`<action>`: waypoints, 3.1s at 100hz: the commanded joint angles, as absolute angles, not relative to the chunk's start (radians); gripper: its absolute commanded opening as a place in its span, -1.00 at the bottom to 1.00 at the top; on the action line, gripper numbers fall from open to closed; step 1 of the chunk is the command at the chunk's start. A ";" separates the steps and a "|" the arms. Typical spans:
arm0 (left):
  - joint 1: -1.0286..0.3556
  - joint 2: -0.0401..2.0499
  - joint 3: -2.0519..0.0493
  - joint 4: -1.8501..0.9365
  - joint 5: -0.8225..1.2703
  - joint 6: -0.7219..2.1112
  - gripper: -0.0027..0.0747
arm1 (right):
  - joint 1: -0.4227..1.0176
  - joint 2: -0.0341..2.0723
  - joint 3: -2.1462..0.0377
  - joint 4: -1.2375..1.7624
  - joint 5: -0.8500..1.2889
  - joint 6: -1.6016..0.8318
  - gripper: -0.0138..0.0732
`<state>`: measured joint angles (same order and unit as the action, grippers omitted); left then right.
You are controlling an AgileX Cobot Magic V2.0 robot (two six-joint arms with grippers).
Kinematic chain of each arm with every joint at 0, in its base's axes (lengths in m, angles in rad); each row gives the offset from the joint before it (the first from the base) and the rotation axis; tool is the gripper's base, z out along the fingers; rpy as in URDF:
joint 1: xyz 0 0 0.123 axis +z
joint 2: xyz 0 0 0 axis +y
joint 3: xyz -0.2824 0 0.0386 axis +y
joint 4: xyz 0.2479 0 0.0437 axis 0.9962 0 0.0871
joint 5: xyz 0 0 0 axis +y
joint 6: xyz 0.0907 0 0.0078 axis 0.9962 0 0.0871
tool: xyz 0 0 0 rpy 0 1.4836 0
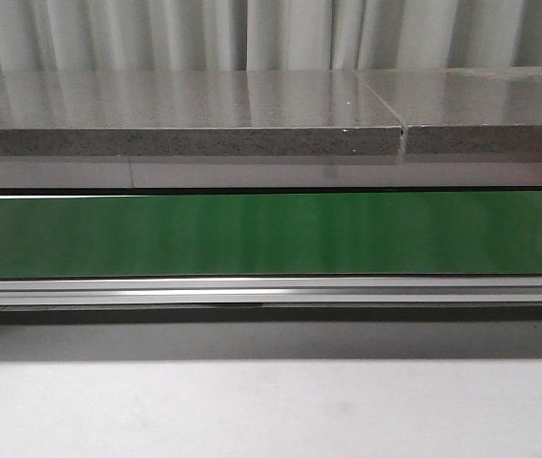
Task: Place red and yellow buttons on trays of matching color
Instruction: 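Lower the red button onto the green belt and open the left gripper, then grasp a yellow push-button from the cluster with the left gripper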
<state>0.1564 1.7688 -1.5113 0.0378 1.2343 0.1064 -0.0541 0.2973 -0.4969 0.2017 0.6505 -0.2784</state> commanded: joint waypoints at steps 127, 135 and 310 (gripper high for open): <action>0.339 1.520 -1.293 -0.157 1.046 0.134 0.33 | -0.055 0.304 -0.522 0.215 0.579 -0.286 -0.83; 0.361 1.520 -1.239 -0.127 1.018 0.080 0.33 | -0.055 0.304 -0.522 0.215 0.579 -0.286 -0.83; 0.386 1.614 -1.201 0.029 0.939 -0.139 -0.53 | -0.055 0.304 -0.522 0.215 0.579 -0.286 -0.83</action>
<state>0.3840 1.6998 -1.1801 0.0000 0.9365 -0.1487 -0.0541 0.2973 -0.4969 0.2017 0.6505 -0.2784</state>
